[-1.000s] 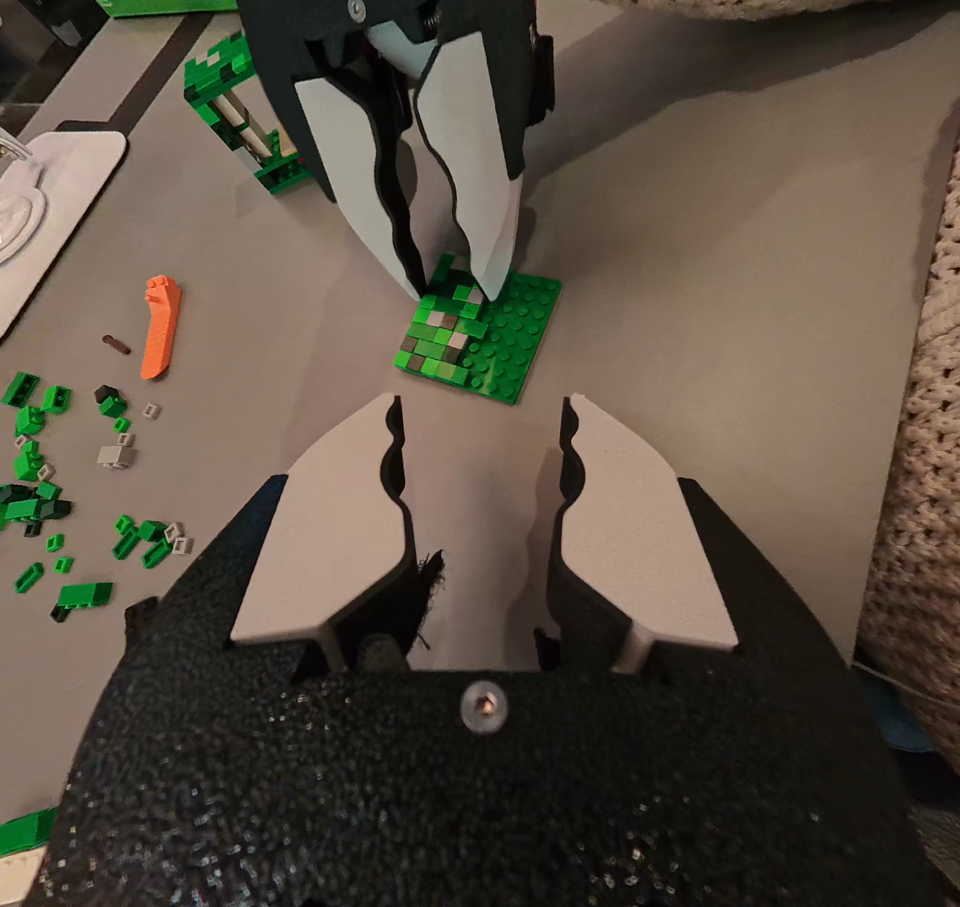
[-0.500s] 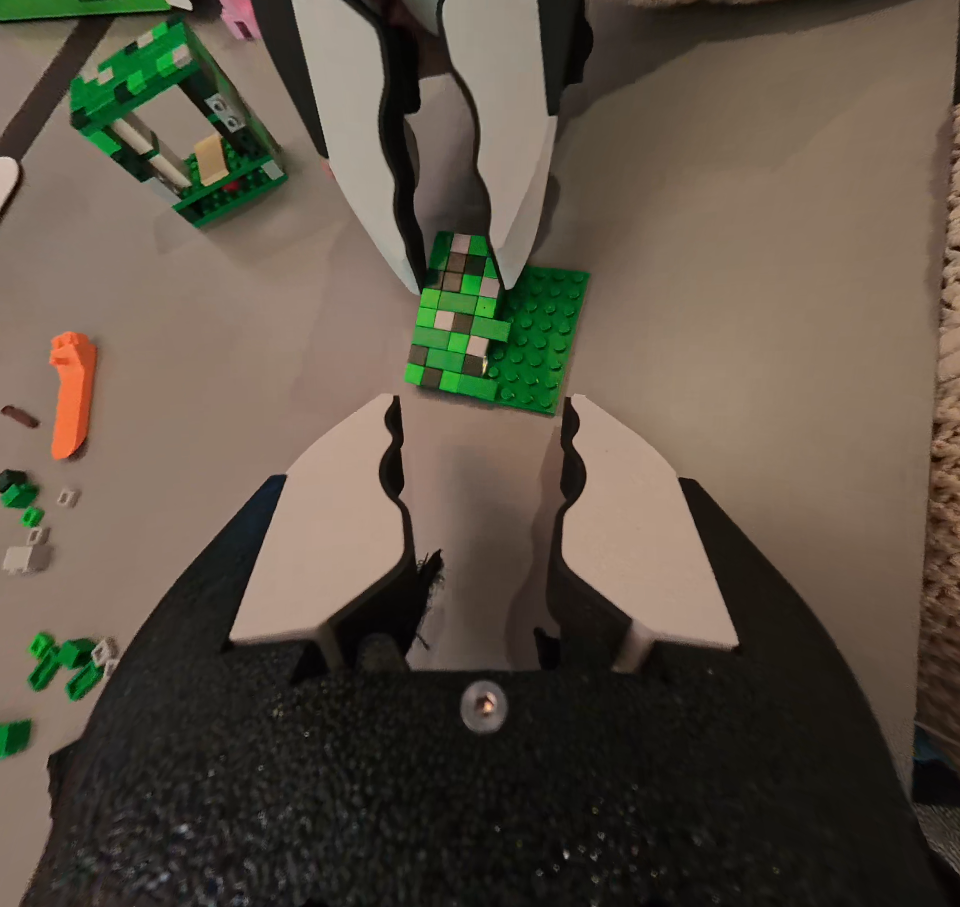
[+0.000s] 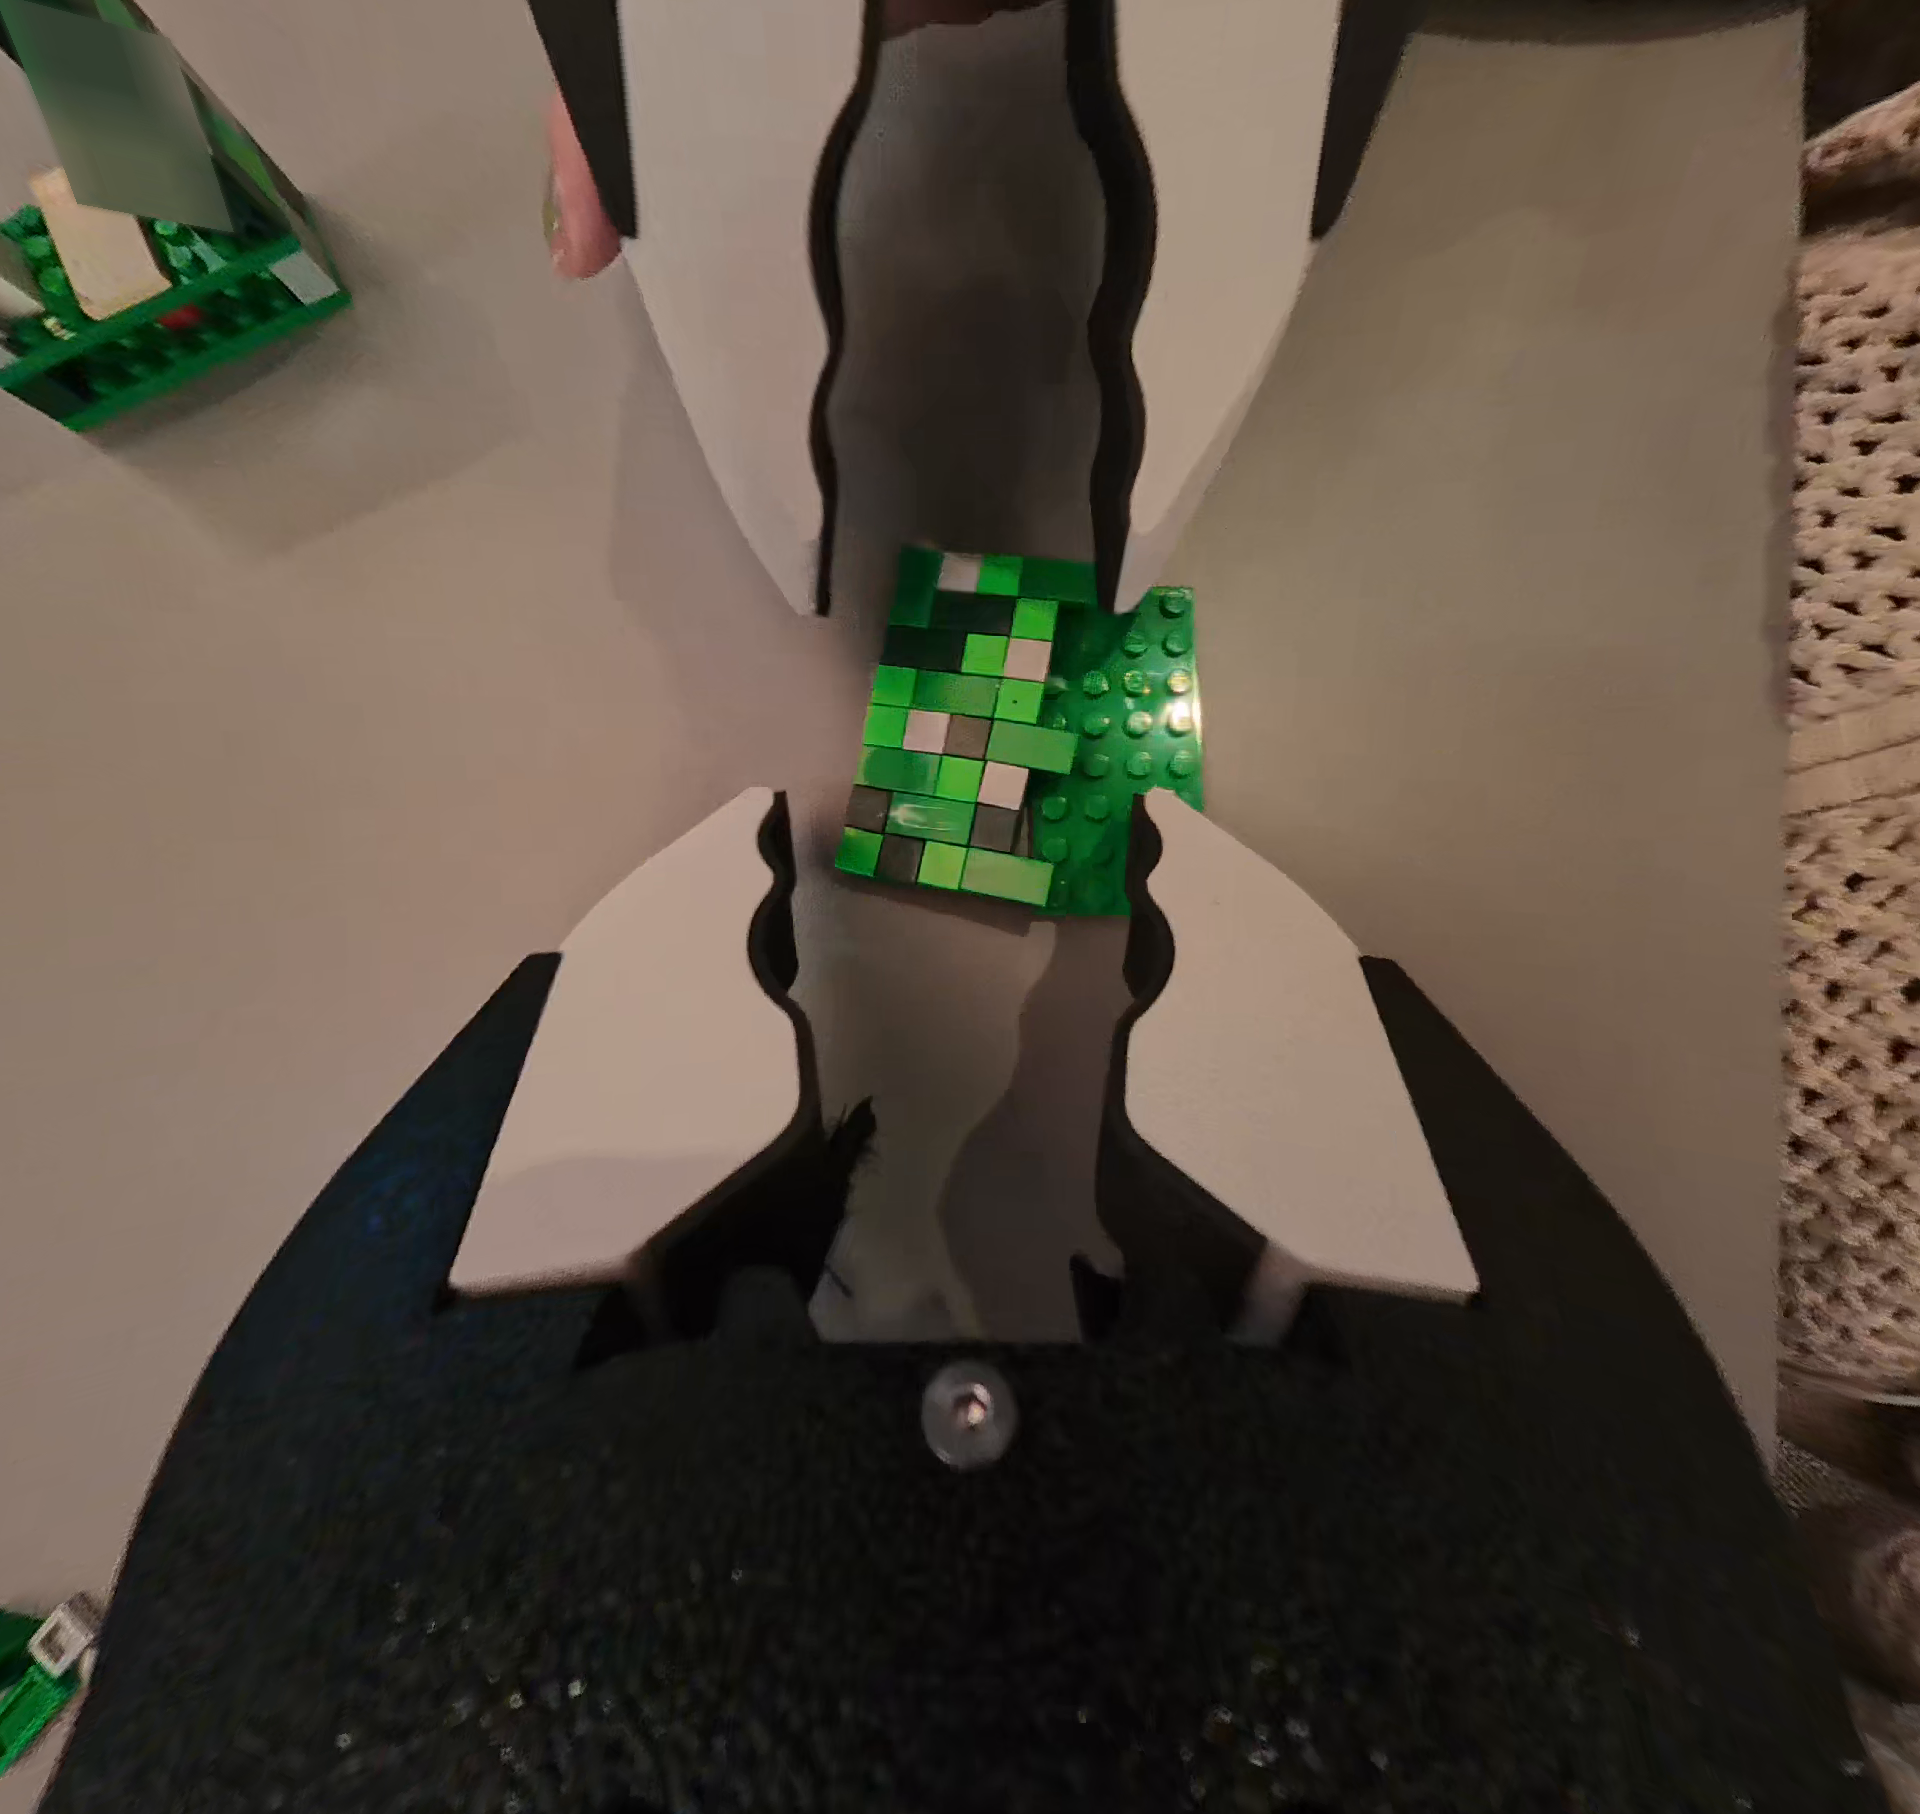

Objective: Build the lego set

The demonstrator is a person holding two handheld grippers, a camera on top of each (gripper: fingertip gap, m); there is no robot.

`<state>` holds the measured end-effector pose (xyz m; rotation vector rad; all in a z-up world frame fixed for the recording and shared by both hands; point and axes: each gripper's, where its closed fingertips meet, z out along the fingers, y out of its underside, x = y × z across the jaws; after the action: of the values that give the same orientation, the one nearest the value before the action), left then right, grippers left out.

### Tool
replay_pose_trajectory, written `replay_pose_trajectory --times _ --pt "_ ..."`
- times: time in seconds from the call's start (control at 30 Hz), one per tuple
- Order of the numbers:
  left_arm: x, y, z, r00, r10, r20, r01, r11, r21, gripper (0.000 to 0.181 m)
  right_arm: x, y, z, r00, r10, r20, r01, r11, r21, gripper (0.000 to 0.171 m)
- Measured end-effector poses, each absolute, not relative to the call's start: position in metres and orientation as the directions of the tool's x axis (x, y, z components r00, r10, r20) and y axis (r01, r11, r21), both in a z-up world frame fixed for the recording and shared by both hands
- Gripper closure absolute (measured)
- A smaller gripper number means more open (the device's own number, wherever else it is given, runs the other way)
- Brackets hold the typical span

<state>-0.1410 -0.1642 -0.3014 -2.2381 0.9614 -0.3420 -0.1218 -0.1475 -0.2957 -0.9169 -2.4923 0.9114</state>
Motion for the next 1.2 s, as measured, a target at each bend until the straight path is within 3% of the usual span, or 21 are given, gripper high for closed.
replay_pose_trajectory --times 0.17,0.27,0.5,0.97,1.07,1.2 --pt "-0.142 -0.167 -0.306 0.678 -0.735 -0.011 -0.572 -0.517 -0.637 0.132 -0.119 -0.148 -0.305 -0.733 0.68 0.014 0.505 0.558 -0.659 0.118" --pt "-0.139 -0.168 -0.307 0.656 -0.755 -0.006 -0.598 -0.515 -0.615 0.141 -0.119 -0.151 -0.304 -0.742 0.668 0.057 0.478 0.588 -0.652 0.118" --pt "-0.142 -0.164 -0.305 0.675 -0.738 0.023 -0.597 -0.564 -0.571 0.141 -0.122 -0.154 -0.294 -0.711 0.674 0.198 0.432 0.642 -0.633 0.121" --pt "-0.147 -0.157 -0.291 0.688 -0.642 0.338 -0.319 -0.687 -0.653 0.136 -0.139 -0.132 -0.304 -0.633 0.444 0.634 0.368 0.893 -0.259 0.158" --pt "-0.149 -0.157 -0.279 0.688 -0.646 0.33 -0.257 -0.643 -0.722 0.125 -0.142 -0.125 -0.298 -0.594 0.497 0.633 0.377 0.866 -0.327 0.164" --pt "-0.16 -0.155 -0.263 0.739 -0.615 0.275 -0.15 -0.548 -0.823 0.119 -0.144 -0.13 -0.28 -0.569 0.694 0.441 0.366 0.694 -0.62 0.165"
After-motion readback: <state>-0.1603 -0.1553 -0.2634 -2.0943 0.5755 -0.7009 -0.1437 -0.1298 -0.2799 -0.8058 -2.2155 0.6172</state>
